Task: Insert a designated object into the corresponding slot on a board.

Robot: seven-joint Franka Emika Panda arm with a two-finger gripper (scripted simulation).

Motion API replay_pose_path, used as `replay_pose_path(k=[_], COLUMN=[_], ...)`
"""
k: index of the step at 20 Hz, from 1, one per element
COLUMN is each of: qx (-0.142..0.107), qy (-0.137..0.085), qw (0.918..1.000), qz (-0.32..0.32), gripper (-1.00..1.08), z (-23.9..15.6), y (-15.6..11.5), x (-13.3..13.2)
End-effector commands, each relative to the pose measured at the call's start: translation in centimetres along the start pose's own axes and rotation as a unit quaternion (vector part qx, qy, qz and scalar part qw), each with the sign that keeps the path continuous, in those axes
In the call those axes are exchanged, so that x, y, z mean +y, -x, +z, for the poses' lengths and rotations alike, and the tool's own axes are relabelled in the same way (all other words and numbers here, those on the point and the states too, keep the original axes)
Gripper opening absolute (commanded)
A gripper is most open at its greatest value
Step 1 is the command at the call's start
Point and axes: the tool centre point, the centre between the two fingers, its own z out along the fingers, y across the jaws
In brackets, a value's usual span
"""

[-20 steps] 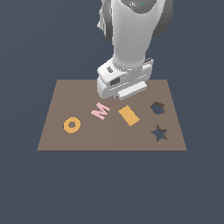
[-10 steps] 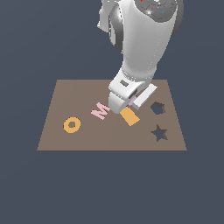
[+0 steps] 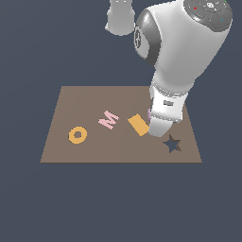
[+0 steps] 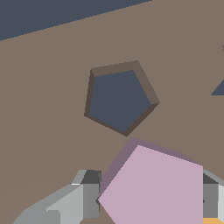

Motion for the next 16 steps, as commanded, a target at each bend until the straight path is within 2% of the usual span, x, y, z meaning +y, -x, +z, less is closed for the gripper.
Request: replay_pose_path(k=[1,9,16], qx=[0.000,0.000,0.000], qy=[0.000,0.000,0.000], qw=[0.9986,0.9847,0.9724], qz=[-0.053,-0.174,-0.233], gripper=[-1.00,-1.00,-1.00], z=[-0.1,-0.2,-0.3], y=[-1.3,-4.2,-5.5], x=[0.0,-0.7,-1.4])
